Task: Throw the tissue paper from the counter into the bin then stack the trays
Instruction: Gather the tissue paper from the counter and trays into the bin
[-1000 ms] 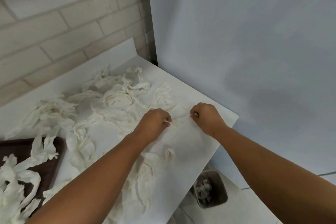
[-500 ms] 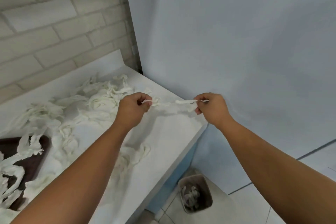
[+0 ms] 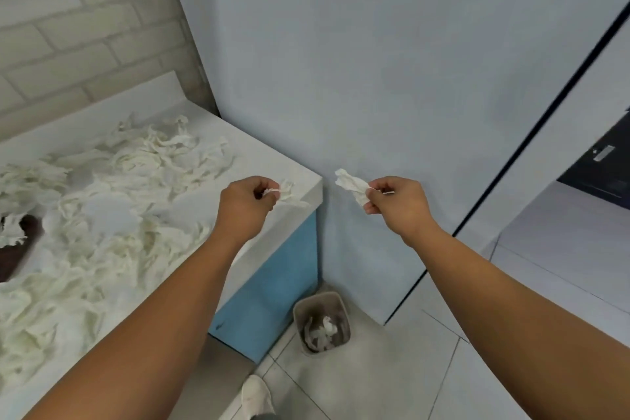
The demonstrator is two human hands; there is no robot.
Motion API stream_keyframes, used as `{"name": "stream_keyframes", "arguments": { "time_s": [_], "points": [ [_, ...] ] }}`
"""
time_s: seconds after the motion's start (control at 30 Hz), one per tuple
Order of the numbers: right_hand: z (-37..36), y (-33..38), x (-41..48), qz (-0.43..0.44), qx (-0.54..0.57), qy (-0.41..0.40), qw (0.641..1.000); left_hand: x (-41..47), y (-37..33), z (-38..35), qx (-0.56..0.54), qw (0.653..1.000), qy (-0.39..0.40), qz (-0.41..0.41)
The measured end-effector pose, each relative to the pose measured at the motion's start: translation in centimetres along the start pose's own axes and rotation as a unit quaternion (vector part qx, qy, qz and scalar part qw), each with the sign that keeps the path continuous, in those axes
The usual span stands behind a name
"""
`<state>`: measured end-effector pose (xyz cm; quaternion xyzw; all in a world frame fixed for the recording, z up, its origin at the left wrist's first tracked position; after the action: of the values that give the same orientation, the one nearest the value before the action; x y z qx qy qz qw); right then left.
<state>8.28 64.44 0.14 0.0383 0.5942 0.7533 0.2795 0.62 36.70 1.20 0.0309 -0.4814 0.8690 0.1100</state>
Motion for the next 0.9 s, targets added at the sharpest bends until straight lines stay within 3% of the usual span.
{"name": "stream_keyframes", "arguments": {
  "time_s": [0.13, 0.33, 0.5, 0.9],
  "points": [
    [2.0, -4.1, -0.8, -0.006, -0.025, 0.0, 1.0, -3.1, 0.2, -4.9, 0.02, 0.999, 0.041, -0.001],
    [2.4, -11.9, -1.3, -0.083, -0.08, -0.012, 0.993, -6.2, 4.8, -11.9, 0.052, 0.992, 0.114, 0.024],
    [0.2, -20.6, -0.3, -0.154, -0.103, -0.034, 0.982, -7.7, 11.5, -17.2, 0.086, 0.981, 0.163, 0.058],
    [-6.6, -37.2, 3.8, -0.235, -0.087, -0.022, 0.968, -10.7, 29.2, -27.4, 0.127, 0.962, 0.223, 0.095]
  ]
}}
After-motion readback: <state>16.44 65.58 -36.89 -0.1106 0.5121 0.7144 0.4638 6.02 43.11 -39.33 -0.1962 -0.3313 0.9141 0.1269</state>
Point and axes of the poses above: each hand's wrist, its own x-axis towards the middle knuckle, its own z-axis out of the back of the hand, y = z × x, the point moved 6 cm from there along x, towards the middle knuckle, and after that the axes turned 8 degrees about -z, right-handed, at the moved point
